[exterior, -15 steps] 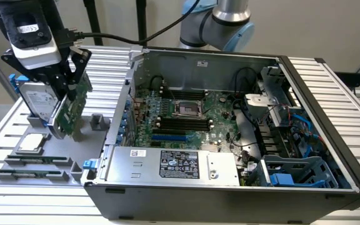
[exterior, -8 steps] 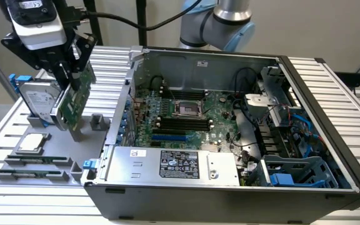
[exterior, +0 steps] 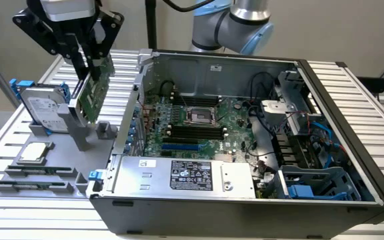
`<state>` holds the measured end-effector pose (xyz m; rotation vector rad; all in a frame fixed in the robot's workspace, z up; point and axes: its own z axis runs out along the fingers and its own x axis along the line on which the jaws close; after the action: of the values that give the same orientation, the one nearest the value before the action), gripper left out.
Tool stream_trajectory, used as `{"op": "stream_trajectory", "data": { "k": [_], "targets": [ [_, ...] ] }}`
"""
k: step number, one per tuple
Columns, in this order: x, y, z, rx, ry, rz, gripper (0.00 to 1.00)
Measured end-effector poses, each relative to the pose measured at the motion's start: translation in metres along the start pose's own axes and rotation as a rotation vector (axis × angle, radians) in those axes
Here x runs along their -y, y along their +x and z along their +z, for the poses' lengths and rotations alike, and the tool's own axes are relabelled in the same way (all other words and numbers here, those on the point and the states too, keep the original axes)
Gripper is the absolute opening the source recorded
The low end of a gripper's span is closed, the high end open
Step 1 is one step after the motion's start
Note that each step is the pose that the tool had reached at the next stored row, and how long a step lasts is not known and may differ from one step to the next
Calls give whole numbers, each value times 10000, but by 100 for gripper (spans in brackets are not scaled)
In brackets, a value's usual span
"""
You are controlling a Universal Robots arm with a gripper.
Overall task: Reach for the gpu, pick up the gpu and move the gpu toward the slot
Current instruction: 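Pick up the gpu and move the gpu toward the slot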
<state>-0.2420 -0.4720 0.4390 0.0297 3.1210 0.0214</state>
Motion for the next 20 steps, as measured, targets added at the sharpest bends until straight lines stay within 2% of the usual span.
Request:
{"op": "stream_trajectory", "data": {
  "k": [5,9,20],
  "targets": [
    [-5,-230,-119,-97,-82,3,26],
    [-8,-411,-123,-115,-143,4,26],
    [-18,-911,-100,-125,-155,3,26]
  ]
}}
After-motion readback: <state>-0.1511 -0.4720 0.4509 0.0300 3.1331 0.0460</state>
